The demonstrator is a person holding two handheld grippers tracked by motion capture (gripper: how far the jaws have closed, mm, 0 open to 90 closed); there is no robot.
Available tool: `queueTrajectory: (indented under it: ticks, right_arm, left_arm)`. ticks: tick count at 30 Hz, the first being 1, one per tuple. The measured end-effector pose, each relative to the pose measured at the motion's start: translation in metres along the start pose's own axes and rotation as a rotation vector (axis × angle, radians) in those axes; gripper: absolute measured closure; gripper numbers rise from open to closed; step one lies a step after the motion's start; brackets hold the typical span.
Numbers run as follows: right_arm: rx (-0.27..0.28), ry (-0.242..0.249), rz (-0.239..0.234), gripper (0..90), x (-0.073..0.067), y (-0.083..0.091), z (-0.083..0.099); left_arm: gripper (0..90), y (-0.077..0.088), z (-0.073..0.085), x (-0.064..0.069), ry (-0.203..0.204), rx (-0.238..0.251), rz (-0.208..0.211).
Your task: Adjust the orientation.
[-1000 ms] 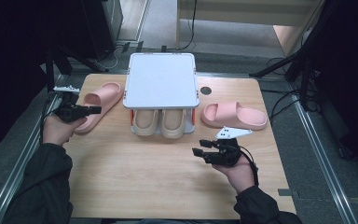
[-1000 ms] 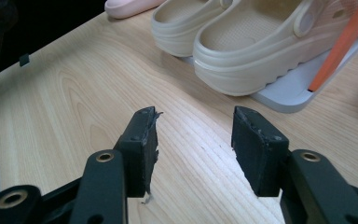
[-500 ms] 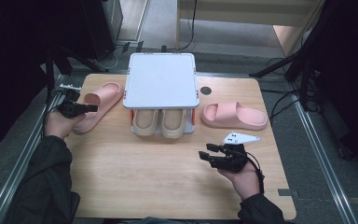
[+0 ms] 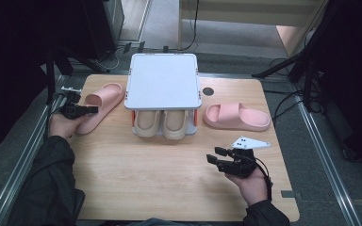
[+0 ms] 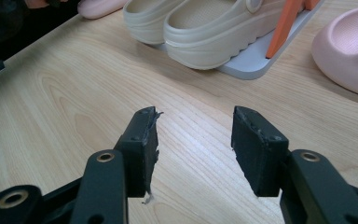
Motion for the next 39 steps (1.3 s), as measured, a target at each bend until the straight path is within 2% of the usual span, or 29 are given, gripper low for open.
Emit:
queueTrajectory:
  ticks: [3,9,12,16,24,27,28,31,36,37,39]
  right_arm:
    - [-0.003,0.000,0.001,51.3,0.000,0.000,0.000]
    - [0.002,-0.008,0.007,51.3,0.002,0.001,-0.001]
    - [-0.003,-0.006,0.002,51.3,0.001,-0.001,-0.001]
    - [-0.003,-0.003,0.001,51.3,0.001,-0.002,-0.001]
    - [0.011,-0.009,0.008,51.3,0.003,-0.001,-0.002]
    - [0.007,-0.008,0.005,51.3,0.003,-0.002,-0.002]
    - [0.004,-0.007,0.001,51.2,0.002,-0.003,-0.002]
    - [0.003,-0.004,0.000,51.2,0.002,-0.005,-0.003]
    - [0.003,-0.003,-0.007,51.2,0.002,-0.006,-0.005]
    - [0.001,0.000,-0.012,51.2,0.002,-0.008,-0.006]
    - [-0.001,0.004,-0.018,51.3,0.002,-0.010,-0.007]
  left_arm:
    - [87.8,-0.002,-0.002,0.004,0.010,-0.011,0.014]
    - [87.9,-0.008,-0.005,0.019,-0.029,-0.037,0.011]
    - [87.5,-0.012,-0.007,0.026,-0.030,-0.047,0.036]
    - [88.3,-0.015,-0.008,0.031,-0.036,-0.046,0.033]
    - [88.4,-0.023,-0.012,0.041,-0.013,-0.038,0.059]
    - [87.8,-0.025,-0.013,0.042,0.014,-0.027,0.091]
    - [86.4,-0.025,-0.014,0.042,0.010,-0.024,0.084]
    - [84.6,-0.020,-0.016,0.043,0.013,-0.008,0.074]
    - [78.3,-0.002,-0.018,0.043,0.013,0.013,0.057]
    - [73.3,0.002,-0.018,0.043,0.010,0.016,0.052]
    - [69.0,0.015,-0.017,0.043,0.007,0.035,0.040]
Point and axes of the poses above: each handheld gripper's, and its own axes: y roughly backward along the jaws, z roughly out of its underside, x roughly to its right, the point moved 1 cm from there along -y, roughly forward along the jaws, and after that the axes turned 1 degree about y, right-handed, at the moved point
